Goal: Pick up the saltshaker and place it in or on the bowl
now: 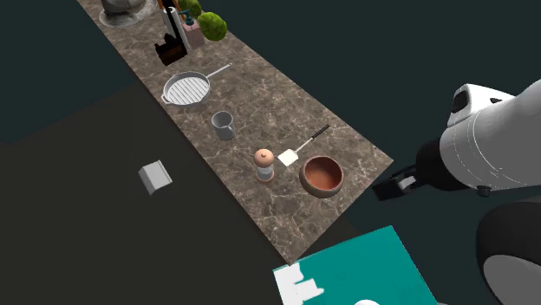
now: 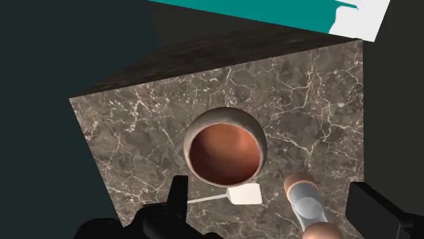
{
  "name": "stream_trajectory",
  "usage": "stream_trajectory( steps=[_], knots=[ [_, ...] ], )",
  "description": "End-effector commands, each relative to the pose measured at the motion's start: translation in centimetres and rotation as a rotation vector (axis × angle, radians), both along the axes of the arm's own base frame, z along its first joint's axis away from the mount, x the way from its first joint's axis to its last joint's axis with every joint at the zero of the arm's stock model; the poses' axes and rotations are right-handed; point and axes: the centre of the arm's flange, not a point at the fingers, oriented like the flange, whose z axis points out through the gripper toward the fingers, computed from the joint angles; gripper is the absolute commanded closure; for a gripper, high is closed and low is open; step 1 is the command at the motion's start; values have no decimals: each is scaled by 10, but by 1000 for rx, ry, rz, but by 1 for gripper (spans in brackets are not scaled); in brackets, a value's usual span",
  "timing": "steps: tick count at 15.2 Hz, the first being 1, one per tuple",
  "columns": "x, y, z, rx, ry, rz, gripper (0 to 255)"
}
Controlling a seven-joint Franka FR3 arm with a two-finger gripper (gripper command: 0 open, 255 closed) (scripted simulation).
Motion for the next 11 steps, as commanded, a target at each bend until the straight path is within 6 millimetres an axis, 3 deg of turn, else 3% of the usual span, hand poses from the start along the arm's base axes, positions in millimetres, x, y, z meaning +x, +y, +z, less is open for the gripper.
stream_trajectory(
  steps=[1, 11],
  knots=[
    [0, 0, 0, 0, 0, 0, 0],
    [98, 71, -64, -7, 44, -19, 0]
  ],
)
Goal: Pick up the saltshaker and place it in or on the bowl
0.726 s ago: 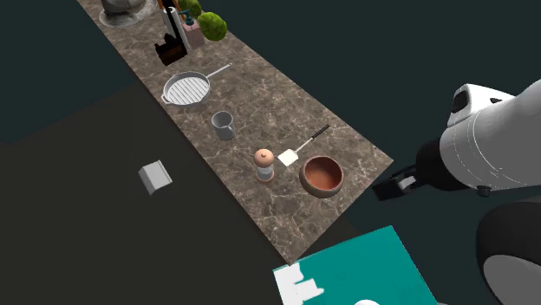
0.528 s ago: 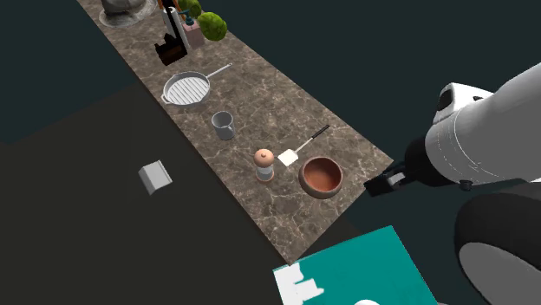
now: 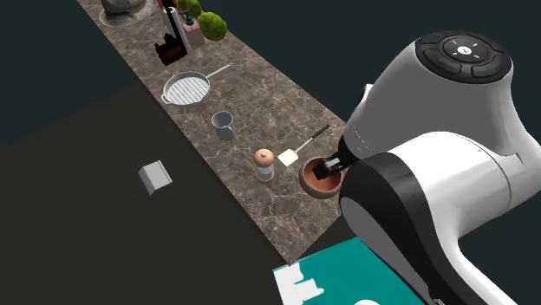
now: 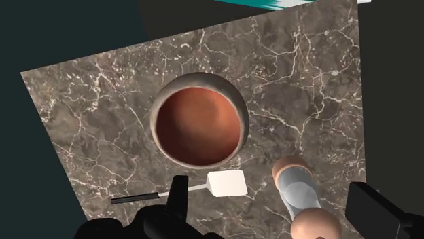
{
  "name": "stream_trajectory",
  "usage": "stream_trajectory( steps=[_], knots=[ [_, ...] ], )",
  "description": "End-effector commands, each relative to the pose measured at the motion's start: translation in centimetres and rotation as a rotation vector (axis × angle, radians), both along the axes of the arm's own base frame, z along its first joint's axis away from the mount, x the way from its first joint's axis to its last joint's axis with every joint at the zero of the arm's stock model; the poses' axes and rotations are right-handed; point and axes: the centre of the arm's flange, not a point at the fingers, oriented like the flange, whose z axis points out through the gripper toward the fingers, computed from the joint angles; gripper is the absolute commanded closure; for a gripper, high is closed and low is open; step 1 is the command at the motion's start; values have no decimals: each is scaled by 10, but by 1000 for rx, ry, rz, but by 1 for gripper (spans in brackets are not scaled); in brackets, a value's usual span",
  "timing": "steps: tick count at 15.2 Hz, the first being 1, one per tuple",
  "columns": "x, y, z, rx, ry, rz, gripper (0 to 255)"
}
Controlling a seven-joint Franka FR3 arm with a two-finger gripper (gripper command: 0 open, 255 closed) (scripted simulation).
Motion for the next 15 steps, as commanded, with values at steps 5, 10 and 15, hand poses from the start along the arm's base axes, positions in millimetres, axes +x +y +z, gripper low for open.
stream_trajectory(
  steps=[5, 10, 15],
  knots=[
    [59, 42, -40, -3, 25, -12, 0],
    [107, 76, -75, -7, 47, -22, 0],
    [155, 109, -111, -10, 69, -31, 0]
  ],
)
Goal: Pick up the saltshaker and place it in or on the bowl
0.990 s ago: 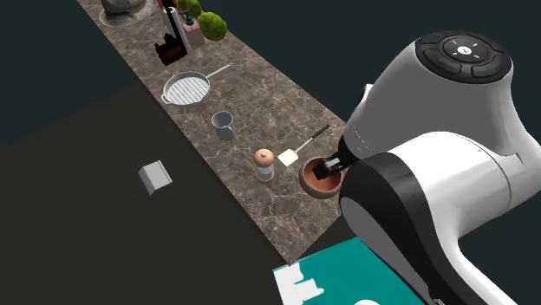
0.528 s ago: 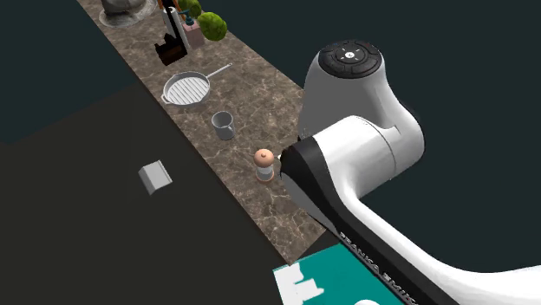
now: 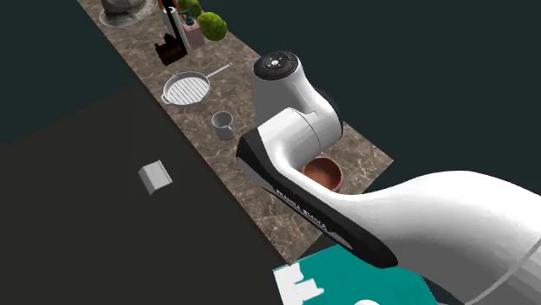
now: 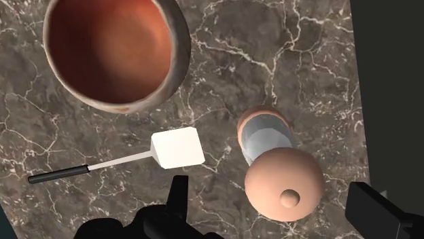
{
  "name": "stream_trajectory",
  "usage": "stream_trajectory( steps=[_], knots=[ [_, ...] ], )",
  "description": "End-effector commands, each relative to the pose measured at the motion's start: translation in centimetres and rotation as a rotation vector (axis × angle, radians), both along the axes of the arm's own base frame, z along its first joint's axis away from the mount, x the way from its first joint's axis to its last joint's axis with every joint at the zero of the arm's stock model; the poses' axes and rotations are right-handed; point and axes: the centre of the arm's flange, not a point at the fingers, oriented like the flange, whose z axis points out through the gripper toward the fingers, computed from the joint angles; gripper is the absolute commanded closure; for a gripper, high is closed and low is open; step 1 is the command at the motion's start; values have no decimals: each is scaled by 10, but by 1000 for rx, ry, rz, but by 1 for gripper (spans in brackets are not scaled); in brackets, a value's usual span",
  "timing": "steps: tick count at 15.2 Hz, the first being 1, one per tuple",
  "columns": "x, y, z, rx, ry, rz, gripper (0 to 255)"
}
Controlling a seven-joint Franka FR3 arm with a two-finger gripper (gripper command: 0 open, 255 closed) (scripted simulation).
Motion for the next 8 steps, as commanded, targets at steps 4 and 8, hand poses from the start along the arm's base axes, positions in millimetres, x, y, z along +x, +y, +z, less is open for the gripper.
stream_trajectory(
  steps=[4, 8],
  knots=[
    [48, 32, -38, -3, 22, -10, 0],
    [60, 39, -57, -4, 27, -12, 0]
  ],
)
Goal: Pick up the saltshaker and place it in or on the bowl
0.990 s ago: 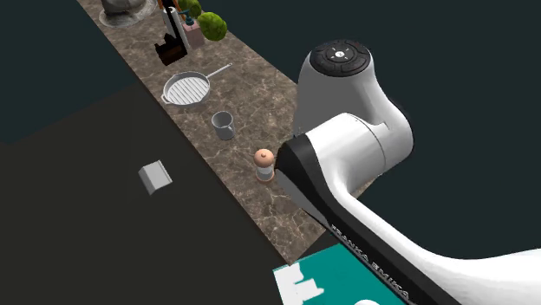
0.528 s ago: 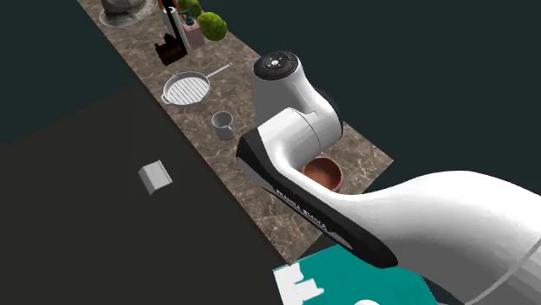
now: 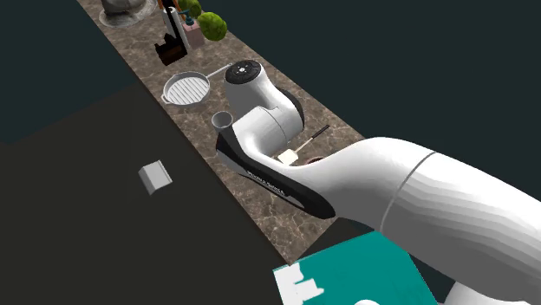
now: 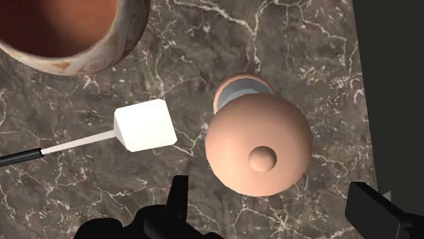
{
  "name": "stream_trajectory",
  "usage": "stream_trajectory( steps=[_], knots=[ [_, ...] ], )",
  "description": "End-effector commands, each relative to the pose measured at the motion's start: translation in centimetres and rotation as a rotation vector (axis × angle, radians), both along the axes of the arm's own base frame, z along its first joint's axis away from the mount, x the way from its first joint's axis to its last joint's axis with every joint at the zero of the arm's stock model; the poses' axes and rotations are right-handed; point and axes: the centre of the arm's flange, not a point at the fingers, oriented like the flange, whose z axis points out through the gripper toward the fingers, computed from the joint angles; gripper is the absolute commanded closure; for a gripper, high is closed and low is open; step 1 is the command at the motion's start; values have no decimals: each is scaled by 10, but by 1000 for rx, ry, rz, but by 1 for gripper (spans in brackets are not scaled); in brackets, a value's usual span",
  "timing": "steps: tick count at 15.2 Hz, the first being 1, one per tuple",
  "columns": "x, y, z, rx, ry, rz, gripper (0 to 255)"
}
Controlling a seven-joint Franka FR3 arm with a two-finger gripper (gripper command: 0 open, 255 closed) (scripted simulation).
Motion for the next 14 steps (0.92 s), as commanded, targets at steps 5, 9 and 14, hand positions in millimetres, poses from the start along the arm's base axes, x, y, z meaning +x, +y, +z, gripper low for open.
stream_trajectory(
  steps=[5, 9, 14],
  knots=[
    [4, -2, -35, 0, 0, -1, 0],
    [4, -2, -35, 0, 0, -1, 0],
    [4, -2, -35, 0, 0, -1, 255]
  ],
)
